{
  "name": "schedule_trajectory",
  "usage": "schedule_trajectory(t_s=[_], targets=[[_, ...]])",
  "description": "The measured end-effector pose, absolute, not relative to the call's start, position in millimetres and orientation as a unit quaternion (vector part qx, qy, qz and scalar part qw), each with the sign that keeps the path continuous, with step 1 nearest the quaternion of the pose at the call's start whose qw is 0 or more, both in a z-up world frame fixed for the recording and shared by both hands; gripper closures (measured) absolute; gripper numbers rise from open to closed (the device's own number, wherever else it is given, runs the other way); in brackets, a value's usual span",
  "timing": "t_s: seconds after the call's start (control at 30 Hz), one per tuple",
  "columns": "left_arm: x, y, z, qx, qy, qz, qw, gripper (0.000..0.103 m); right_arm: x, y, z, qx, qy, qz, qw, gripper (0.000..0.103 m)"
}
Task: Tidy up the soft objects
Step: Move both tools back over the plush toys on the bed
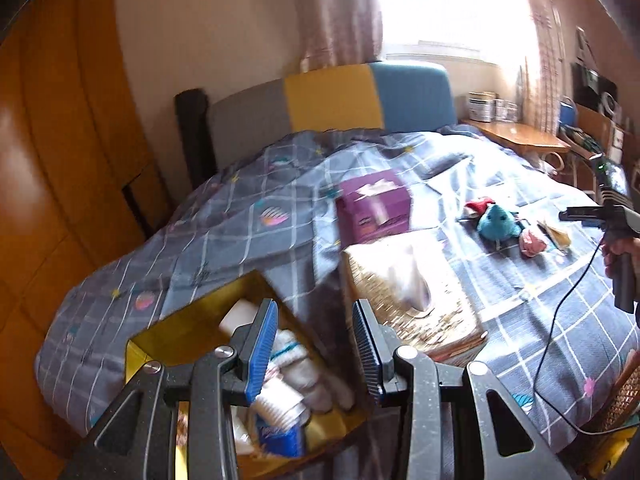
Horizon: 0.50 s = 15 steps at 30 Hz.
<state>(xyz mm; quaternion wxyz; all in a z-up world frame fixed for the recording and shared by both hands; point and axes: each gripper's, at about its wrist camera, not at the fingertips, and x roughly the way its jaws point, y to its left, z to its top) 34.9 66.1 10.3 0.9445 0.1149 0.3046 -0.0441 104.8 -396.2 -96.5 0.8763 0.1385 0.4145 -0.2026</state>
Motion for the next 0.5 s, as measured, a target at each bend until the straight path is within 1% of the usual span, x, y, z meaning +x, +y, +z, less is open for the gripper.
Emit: schedule_trajectory(t_s=[0.03, 0.23, 0.5], targets=[[38.4, 58.2, 12.1, 0.122, 0.302, -0.053, 0.944, 0.064, 104.7, -403.1, -100.7, 0.152, 0.426, -0.211, 0.867, 0.033], [60.9, 11.0, 16.0, 0.144, 0.303, -0.101, 0.936, 0.064, 98.0, -421.9, -103.1, 0.206, 0.424, -0.222, 0.853, 0.033], [90.0, -56.5, 15.1, 0.141, 0.34, -0.176, 0.913, 0.064, 90.0, -432.1, -106.0, 0.241, 0.422, -0.238, 0.841, 0.031]])
